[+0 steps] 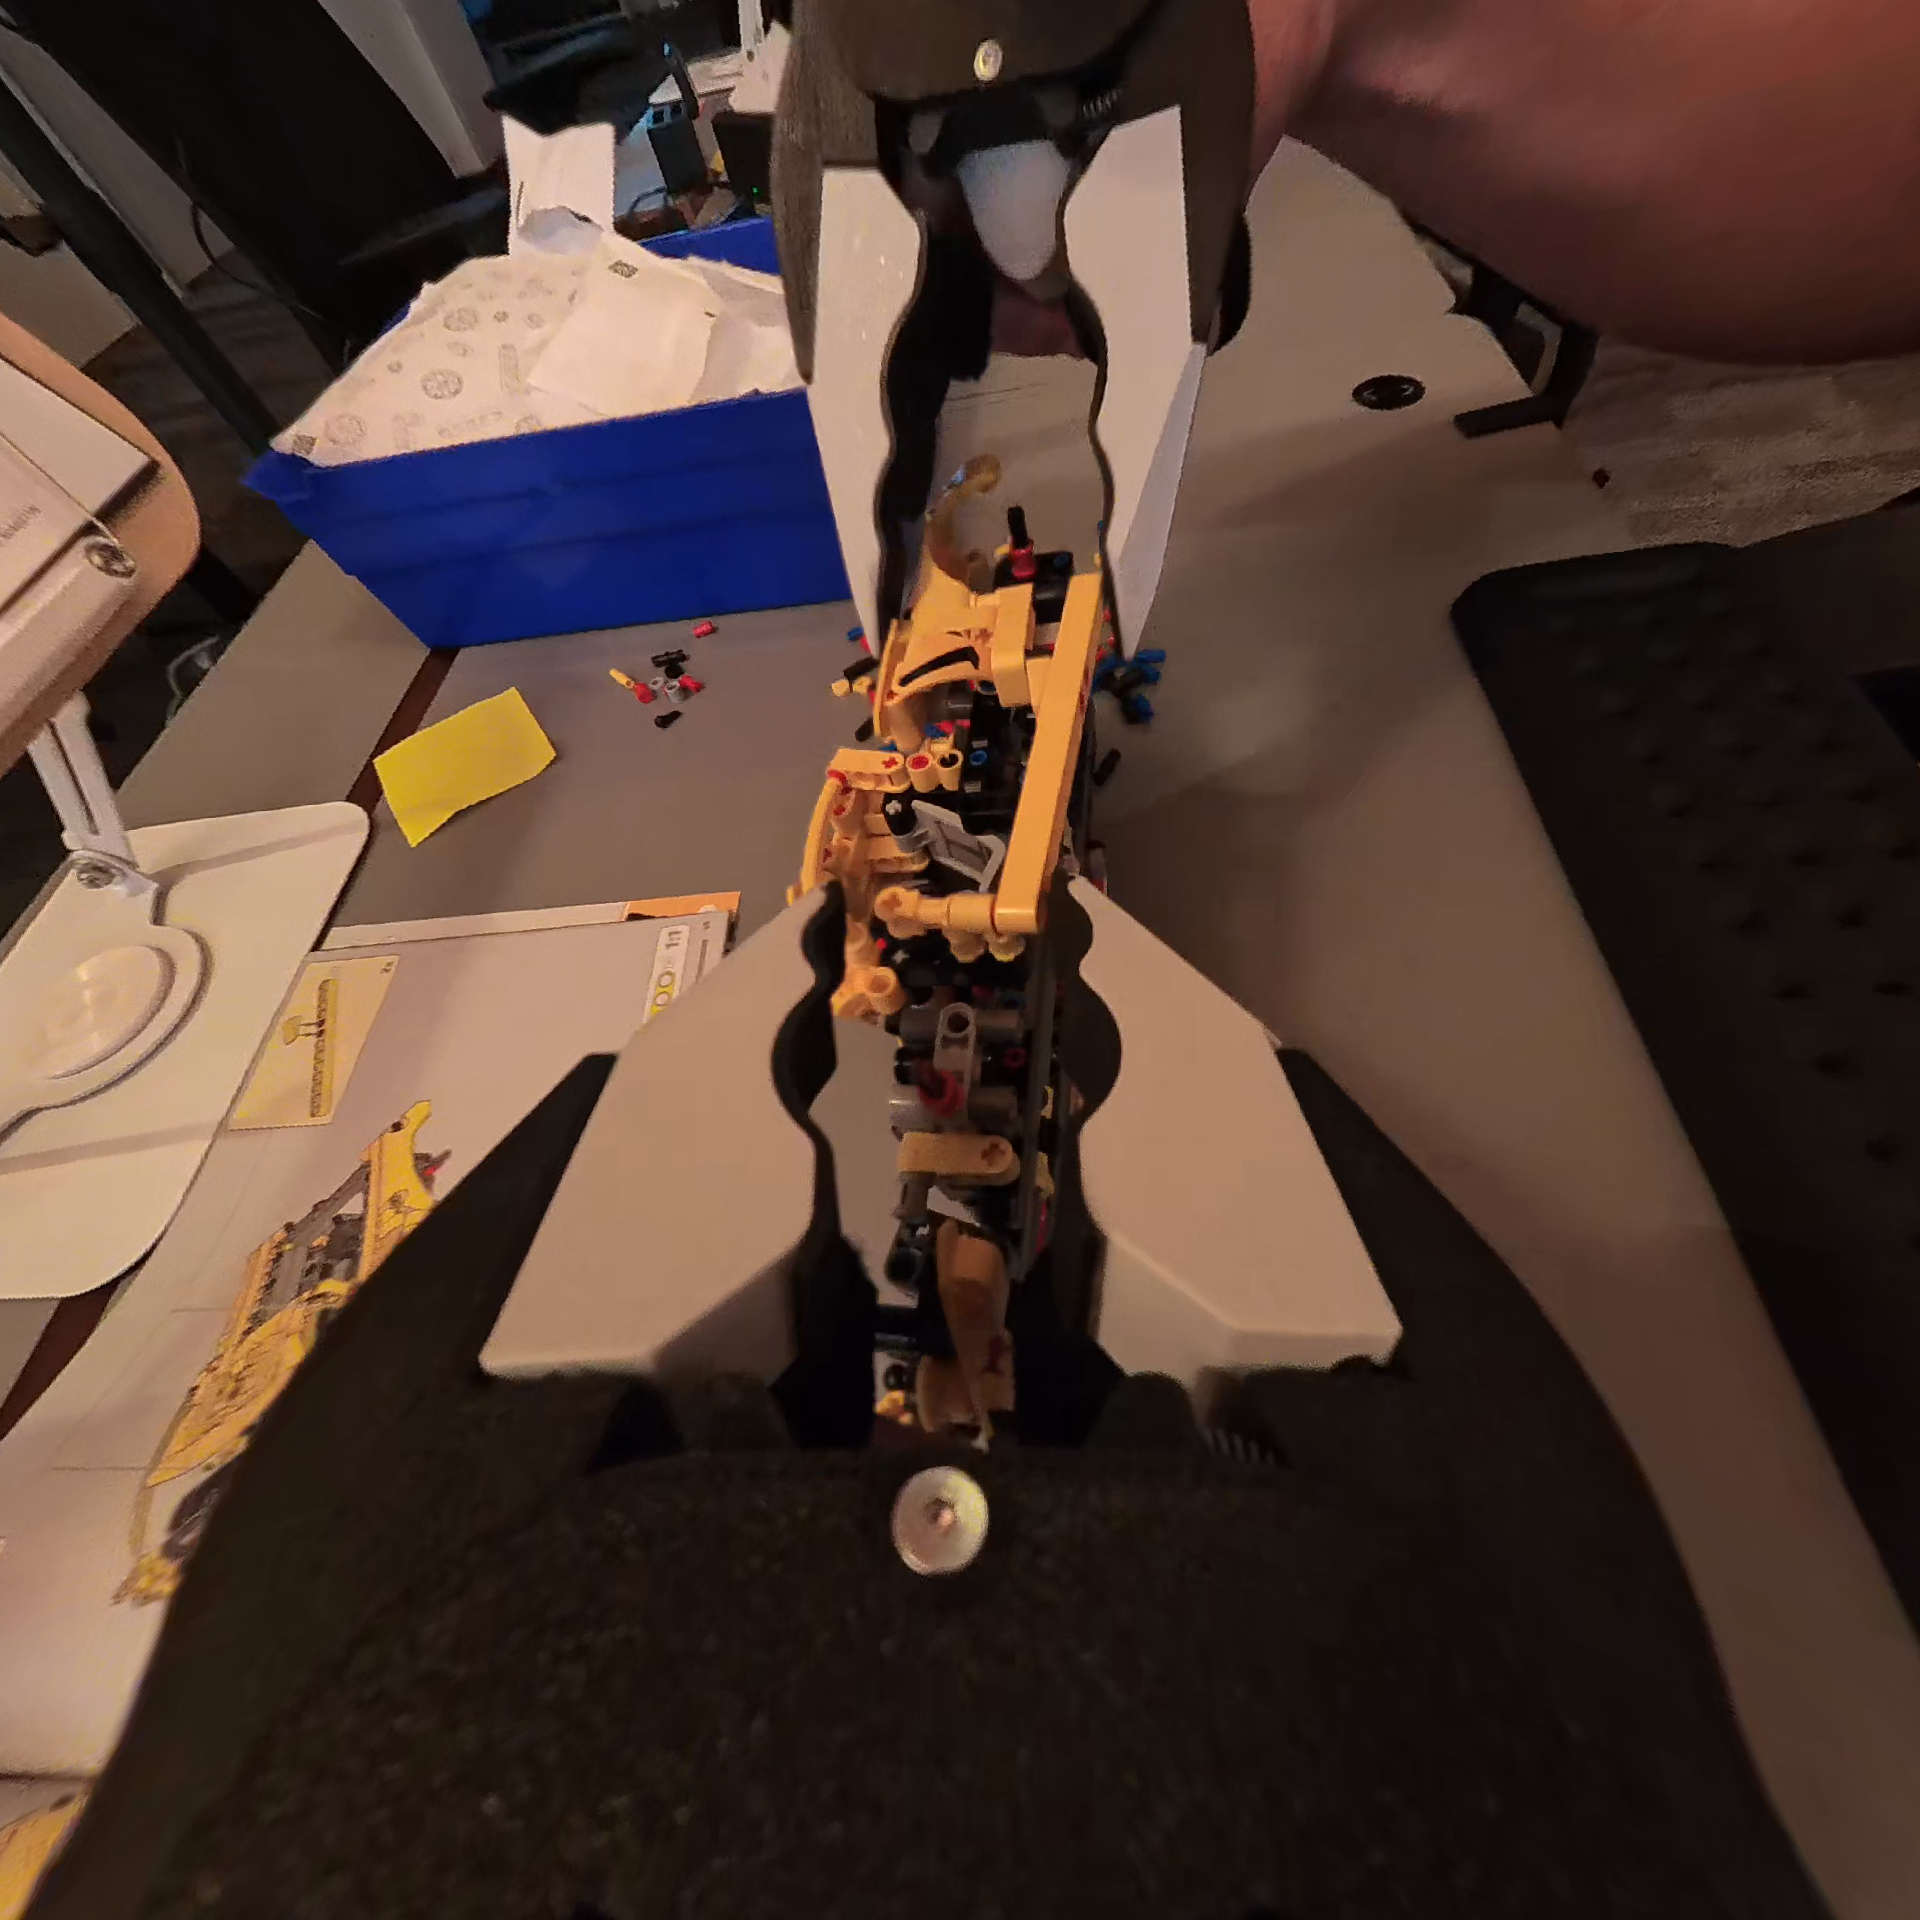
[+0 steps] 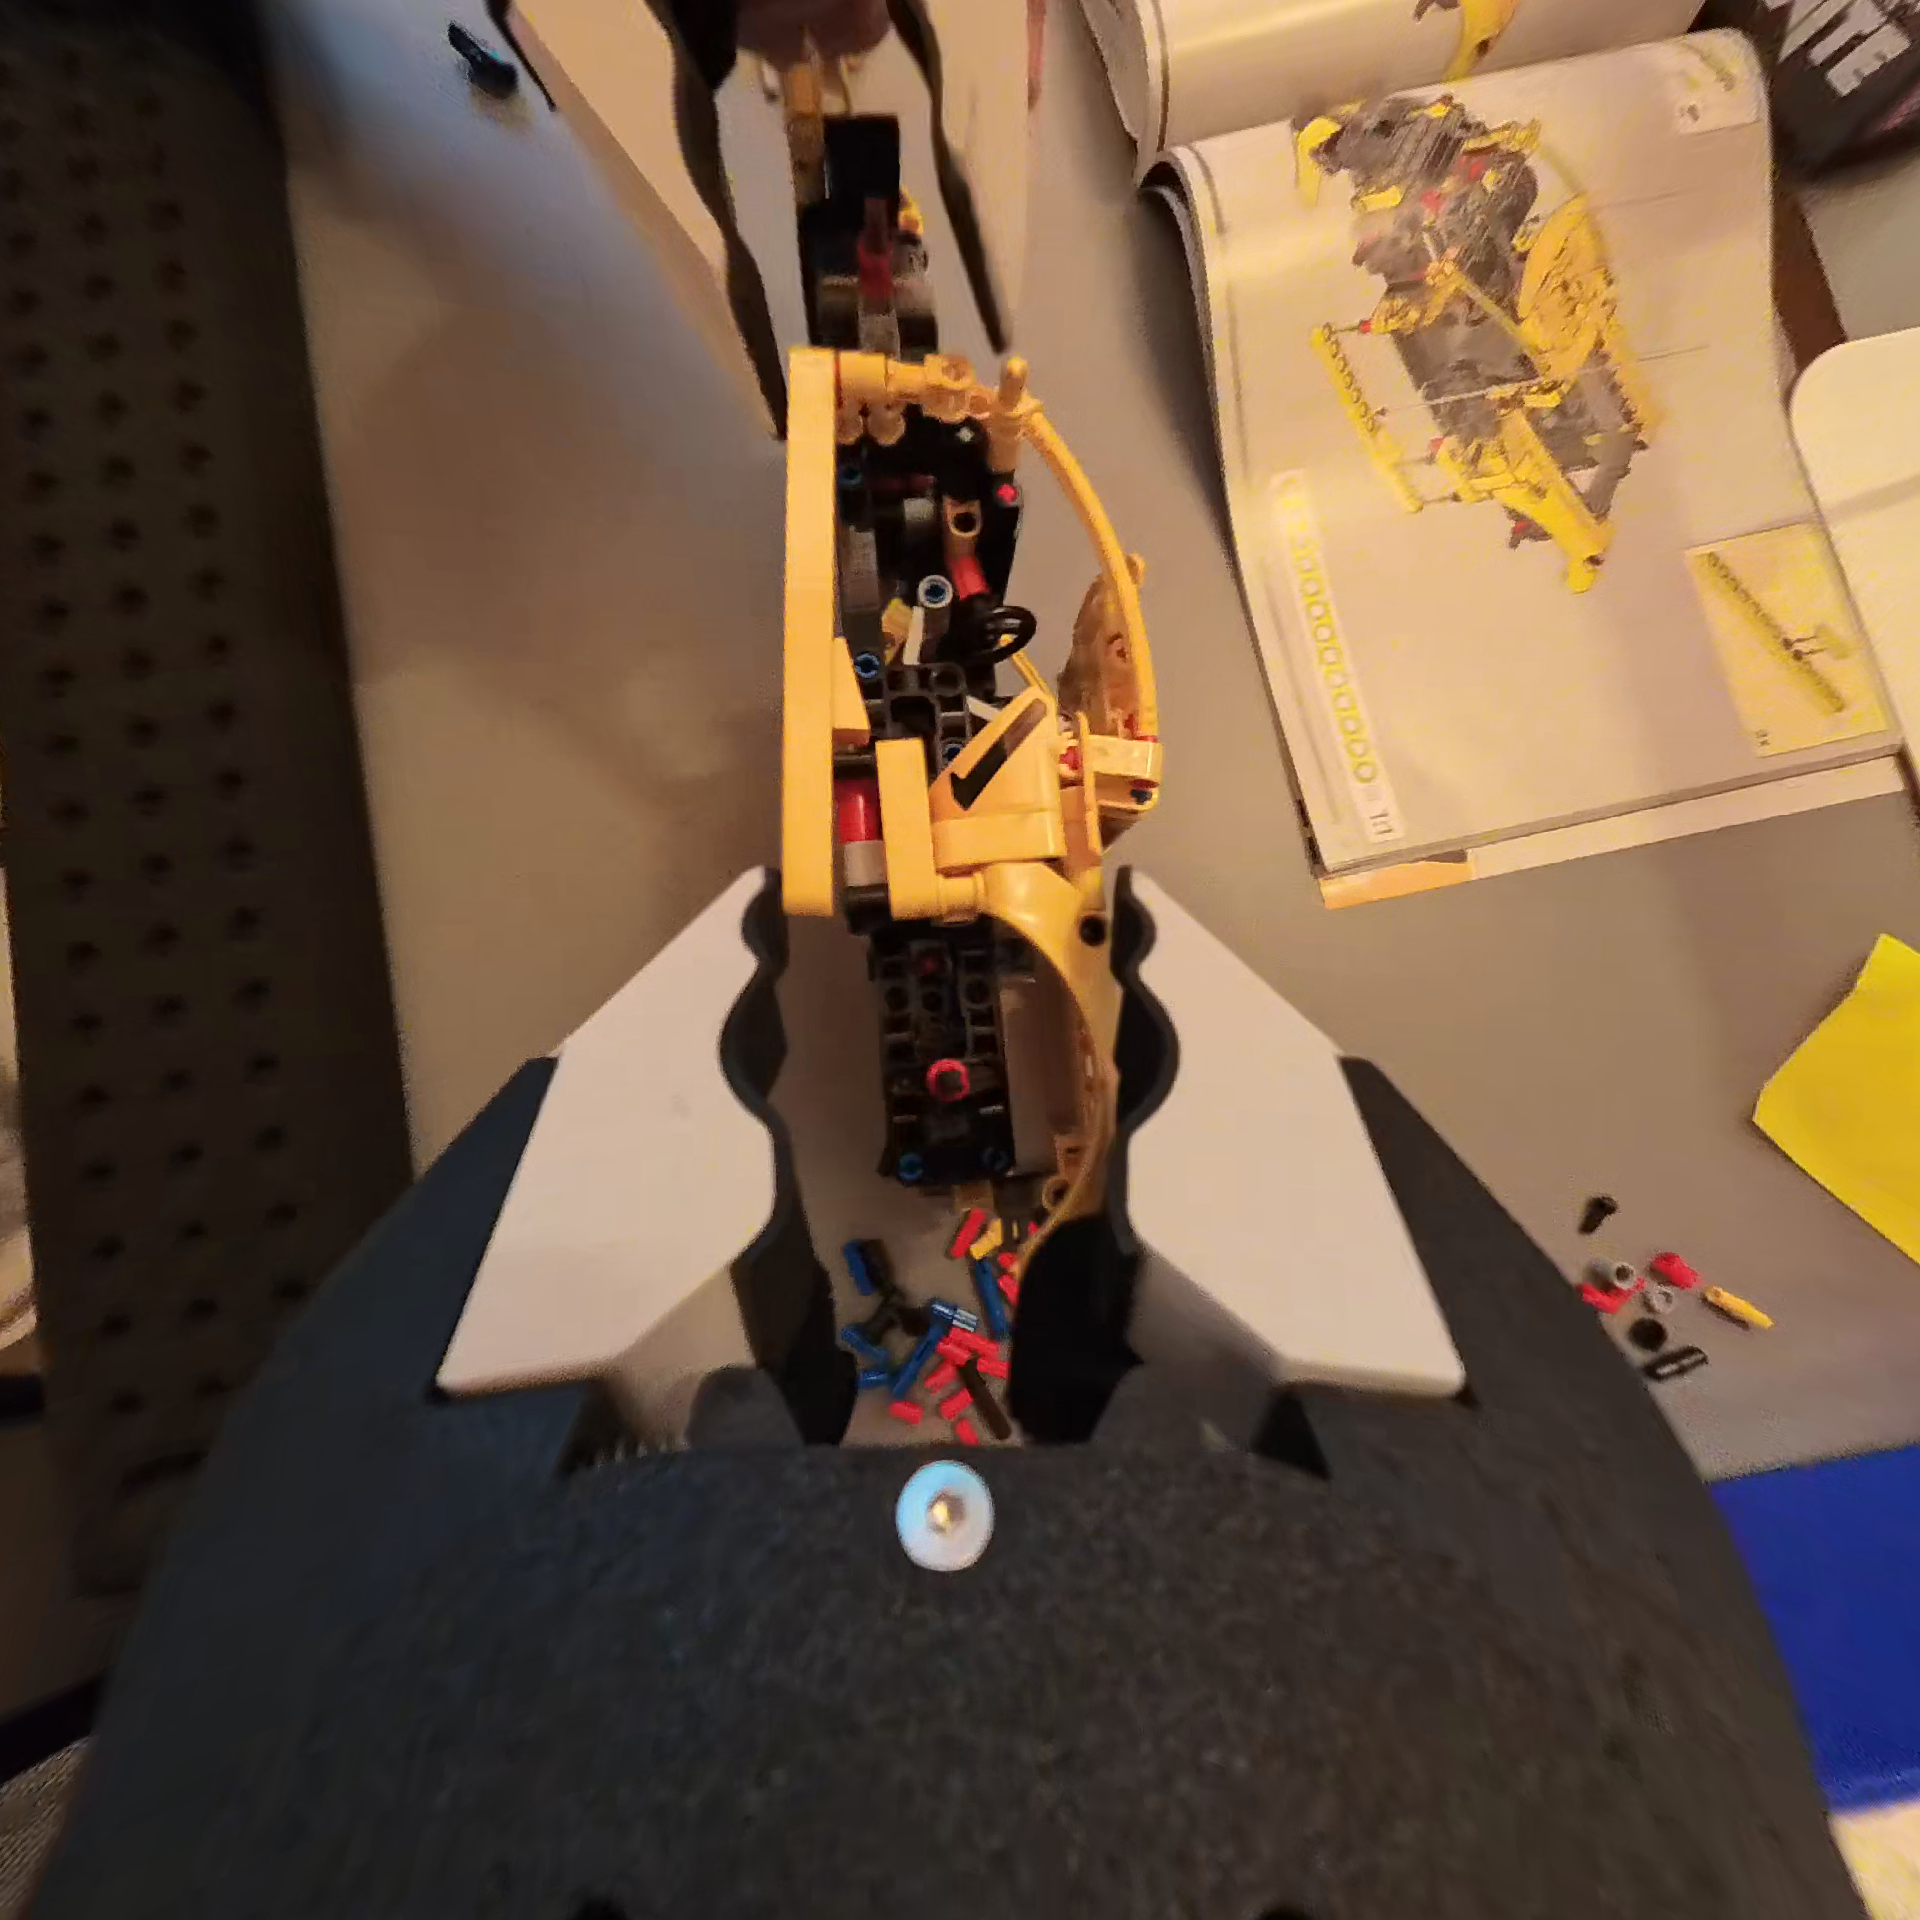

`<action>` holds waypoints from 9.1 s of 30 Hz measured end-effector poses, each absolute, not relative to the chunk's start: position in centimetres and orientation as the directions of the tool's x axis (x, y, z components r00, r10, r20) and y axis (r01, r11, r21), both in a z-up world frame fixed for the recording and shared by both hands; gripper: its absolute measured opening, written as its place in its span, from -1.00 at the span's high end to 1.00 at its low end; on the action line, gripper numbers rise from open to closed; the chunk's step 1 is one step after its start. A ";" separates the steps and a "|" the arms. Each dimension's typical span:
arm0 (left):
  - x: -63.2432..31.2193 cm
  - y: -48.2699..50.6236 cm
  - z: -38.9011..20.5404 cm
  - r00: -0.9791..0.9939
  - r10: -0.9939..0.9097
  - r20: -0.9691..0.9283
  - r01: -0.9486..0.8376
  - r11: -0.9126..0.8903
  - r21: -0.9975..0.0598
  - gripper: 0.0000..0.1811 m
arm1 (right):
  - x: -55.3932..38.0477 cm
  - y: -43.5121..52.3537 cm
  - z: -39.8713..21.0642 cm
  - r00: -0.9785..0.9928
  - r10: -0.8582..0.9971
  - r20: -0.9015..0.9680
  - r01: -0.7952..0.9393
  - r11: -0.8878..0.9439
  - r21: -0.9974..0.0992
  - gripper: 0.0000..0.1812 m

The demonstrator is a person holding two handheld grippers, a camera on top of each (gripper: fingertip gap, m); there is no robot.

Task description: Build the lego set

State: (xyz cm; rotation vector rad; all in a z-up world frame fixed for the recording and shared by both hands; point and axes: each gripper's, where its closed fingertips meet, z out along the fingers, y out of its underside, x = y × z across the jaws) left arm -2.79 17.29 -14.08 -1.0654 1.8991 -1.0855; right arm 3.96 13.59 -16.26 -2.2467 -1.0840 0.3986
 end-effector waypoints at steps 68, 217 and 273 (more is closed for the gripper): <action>3.4 12.5 -16.3 -0.599 -0.799 -0.042 -0.563 0.458 -0.688 0.38 | 2.2 11.6 -13.6 0.593 0.769 0.238 0.619 -0.247 -0.745 0.72; 0.1 12.0 -16.3 -0.525 -0.769 -0.364 -0.480 0.621 -0.619 0.90 | 3.8 10.2 -12.5 0.862 0.506 -0.030 0.263 -0.497 -0.827 0.40; 0.9 12.2 -16.4 -0.498 -0.749 -0.437 -0.469 0.657 -0.591 0.90 | 3.9 9.3 -15.2 0.586 0.207 -0.784 -0.634 -0.486 -0.602 0.91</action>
